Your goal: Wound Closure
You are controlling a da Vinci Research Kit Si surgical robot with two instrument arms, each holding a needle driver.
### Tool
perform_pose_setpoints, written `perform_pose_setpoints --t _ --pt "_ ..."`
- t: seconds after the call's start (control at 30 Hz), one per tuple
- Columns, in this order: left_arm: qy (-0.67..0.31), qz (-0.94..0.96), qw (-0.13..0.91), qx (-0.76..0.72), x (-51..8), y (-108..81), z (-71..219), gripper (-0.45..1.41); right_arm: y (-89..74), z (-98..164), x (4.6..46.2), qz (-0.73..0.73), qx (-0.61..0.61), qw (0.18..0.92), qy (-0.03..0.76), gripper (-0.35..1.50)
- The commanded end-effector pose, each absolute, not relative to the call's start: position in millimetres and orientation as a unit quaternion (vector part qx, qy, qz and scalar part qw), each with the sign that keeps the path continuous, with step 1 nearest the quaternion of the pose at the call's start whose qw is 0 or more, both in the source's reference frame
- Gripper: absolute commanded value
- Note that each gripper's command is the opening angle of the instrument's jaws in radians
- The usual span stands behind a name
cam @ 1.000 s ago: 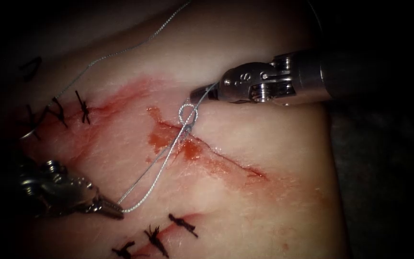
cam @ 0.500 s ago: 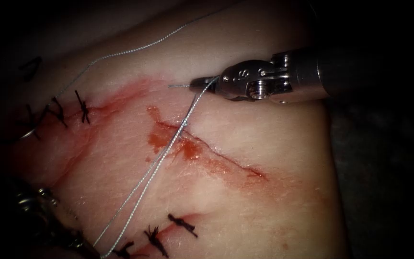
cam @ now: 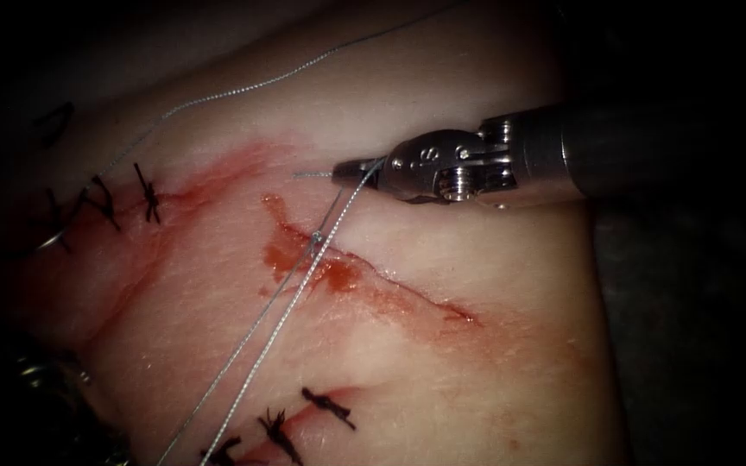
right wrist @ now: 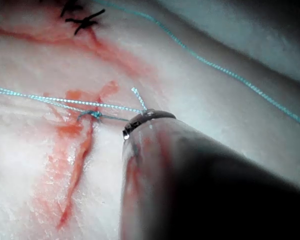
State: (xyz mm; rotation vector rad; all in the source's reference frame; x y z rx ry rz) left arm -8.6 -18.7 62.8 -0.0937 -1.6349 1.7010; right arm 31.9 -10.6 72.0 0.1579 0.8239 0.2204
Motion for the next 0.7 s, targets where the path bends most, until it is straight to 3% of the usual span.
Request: perform_pose_setpoints --t 0.03,0.6,0.63,0.7 --pt "-0.639 0.668 0.379 -0.034 -9.1 -19.2 63.5 -0.45 -10.4 72.3 32.4 0.106 0.076 0.907 0.4 -0.35" --pt "-0.628 0.668 0.384 -0.107 -9.6 -16.5 63.4 -0.45 -9.5 72.3 30.7 0.098 0.112 0.903 0.404 -0.33" --pt "-0.626 0.666 0.384 -0.131 -9.7 -15.5 62.9 -0.45 -9.6 71.8 30.8 0.095 0.121 0.899 0.409 0.14" --pt "-0.619 0.66 0.391 -0.17 -10.1 -13.0 61.9 -0.45 -9.8 70.8 30.9 0.09 0.123 0.898 0.412 0.52"
